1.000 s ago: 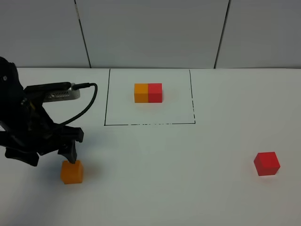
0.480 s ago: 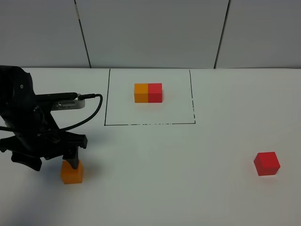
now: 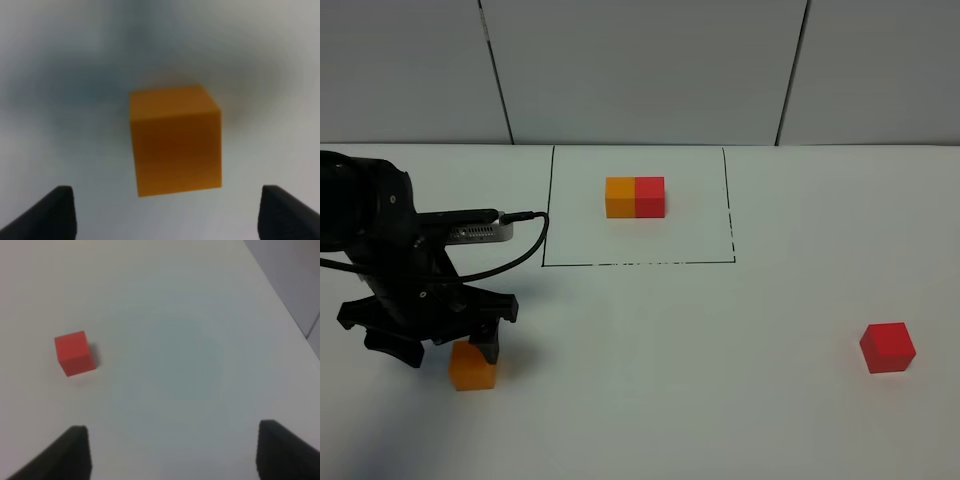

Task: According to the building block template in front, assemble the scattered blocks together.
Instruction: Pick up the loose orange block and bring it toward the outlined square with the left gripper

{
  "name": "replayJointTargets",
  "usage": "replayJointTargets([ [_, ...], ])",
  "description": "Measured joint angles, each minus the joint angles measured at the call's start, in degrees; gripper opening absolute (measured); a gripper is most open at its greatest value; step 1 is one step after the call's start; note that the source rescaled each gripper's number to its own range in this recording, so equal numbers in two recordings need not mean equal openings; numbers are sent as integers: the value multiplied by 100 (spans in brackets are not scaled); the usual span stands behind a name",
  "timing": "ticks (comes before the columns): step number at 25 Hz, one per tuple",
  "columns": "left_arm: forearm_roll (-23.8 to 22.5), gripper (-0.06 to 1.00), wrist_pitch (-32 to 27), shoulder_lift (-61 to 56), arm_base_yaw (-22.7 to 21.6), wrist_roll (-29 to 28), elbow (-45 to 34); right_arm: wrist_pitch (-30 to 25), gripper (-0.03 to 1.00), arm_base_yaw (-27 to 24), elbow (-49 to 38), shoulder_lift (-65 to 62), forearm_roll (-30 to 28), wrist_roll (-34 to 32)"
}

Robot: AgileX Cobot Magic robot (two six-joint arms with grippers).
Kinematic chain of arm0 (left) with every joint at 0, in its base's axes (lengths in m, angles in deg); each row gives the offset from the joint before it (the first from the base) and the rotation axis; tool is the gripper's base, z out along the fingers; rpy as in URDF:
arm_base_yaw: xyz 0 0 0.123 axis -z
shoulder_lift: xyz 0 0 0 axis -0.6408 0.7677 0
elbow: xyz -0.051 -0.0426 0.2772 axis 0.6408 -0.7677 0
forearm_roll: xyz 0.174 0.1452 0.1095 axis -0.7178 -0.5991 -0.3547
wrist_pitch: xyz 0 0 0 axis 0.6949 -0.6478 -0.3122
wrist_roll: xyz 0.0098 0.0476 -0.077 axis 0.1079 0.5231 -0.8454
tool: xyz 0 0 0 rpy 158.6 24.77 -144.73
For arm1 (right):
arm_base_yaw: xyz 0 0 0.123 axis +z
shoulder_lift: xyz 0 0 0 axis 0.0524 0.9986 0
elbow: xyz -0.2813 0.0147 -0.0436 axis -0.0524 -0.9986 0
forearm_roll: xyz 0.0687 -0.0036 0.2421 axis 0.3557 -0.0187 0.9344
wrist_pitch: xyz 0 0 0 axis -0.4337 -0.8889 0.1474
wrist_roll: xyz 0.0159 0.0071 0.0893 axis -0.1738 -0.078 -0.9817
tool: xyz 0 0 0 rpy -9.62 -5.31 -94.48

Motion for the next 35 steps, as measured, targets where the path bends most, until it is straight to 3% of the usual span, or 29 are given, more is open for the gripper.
replayJointTargets([
  [8, 0, 92, 471, 191, 134, -240, 0, 0, 42, 0, 0, 0, 0, 0],
  [35, -10, 90, 703, 987, 134, -479, 14, 0, 42, 0, 0, 0, 0, 0],
])
